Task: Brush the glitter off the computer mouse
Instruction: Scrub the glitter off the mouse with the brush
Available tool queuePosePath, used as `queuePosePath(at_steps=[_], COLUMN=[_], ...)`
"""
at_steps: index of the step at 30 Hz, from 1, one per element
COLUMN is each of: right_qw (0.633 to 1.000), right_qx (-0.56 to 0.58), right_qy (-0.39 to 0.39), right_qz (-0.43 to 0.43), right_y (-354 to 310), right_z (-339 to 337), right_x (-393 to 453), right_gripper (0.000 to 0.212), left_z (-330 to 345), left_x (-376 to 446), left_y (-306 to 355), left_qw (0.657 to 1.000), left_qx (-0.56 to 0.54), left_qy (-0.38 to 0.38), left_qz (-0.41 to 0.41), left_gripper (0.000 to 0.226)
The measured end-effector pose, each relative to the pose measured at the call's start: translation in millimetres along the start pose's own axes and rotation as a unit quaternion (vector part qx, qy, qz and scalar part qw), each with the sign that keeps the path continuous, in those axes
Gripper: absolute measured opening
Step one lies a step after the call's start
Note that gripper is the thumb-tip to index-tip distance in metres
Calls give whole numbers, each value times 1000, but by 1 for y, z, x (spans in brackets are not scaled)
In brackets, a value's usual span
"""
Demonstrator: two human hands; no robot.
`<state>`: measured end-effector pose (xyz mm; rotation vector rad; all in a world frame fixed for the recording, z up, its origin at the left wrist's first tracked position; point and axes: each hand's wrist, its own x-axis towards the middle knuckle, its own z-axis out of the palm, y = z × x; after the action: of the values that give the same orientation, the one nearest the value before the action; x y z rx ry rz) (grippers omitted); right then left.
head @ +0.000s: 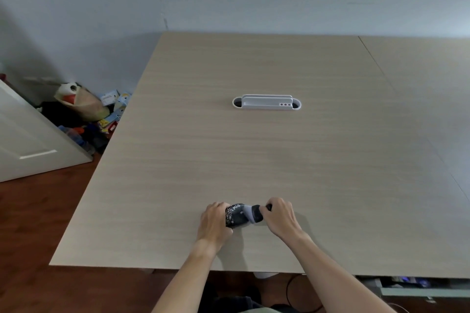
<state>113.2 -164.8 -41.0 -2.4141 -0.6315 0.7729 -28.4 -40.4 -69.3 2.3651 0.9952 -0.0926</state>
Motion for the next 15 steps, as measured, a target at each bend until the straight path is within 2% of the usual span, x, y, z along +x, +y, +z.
queuePosePath(at_steps=[4,9,15], right_qw=[998,996,999], right_qx=[41,23,-9], right_qy=[36,-56,33], right_qz=[4,-59,12], right_y=[-8,-22,-16], right_z=[-2,3,-3], right_x=[0,-1,5], right_gripper=[30,34,33], left_z=[-1,-4,-7], left_x=[0,2,3], left_y=[-1,-1,0], left_qw=[1000,999,999], left_qx=[-8,-19,-1], left_qy=[-8,-30,-27], left_qz=[4,3,19], left_gripper=[41,49,44])
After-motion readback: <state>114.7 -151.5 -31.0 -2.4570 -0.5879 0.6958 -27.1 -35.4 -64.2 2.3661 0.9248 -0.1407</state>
